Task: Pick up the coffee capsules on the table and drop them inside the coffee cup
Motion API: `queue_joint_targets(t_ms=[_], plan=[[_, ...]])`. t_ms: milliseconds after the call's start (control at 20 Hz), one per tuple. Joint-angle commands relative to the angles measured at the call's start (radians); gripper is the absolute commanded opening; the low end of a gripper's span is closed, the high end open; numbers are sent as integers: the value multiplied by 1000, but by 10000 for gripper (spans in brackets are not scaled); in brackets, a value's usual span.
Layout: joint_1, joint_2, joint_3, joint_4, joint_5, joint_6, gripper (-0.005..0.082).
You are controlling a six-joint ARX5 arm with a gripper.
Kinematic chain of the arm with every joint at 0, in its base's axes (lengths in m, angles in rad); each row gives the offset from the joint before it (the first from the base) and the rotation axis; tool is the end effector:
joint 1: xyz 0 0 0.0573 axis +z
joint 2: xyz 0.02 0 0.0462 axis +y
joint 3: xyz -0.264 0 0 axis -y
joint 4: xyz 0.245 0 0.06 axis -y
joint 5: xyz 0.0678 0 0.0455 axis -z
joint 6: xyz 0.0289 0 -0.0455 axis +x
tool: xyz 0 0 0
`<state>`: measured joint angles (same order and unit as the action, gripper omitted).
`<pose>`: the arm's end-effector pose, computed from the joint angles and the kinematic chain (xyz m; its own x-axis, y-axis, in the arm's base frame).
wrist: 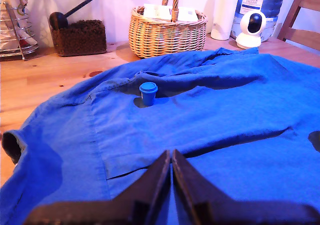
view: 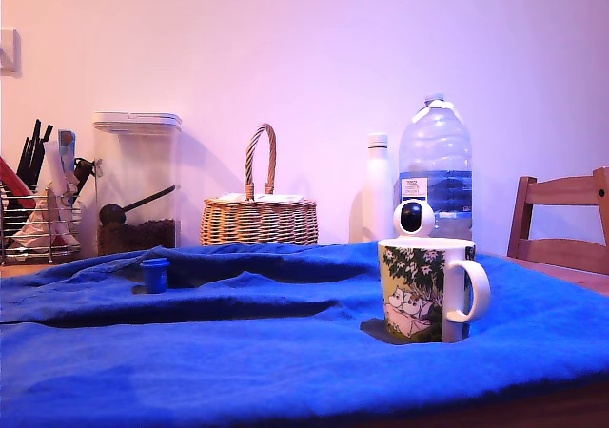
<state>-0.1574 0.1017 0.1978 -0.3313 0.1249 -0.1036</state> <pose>0.0876 -0.0176 0.1911 0.9334 -0.2743 -0.2312 0.2499 0.9596 -0.1294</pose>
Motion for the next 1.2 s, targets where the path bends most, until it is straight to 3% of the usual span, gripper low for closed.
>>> queue_joint_targets(t_ms=[0,250,300,550,750,950,1150], plan=[[-2,2,-15,13,-2,5,-21],[-2,2,-15,19,2,5,-21],[-2,2,-15,27,2,-27,-21],[-2,3,-16,87,31,-66,-2],[-2,43,-28,162,14,-65,147],[-2,133,-55,259,-6,-67,536],[-2,223,-89,340,-10,-60,570]])
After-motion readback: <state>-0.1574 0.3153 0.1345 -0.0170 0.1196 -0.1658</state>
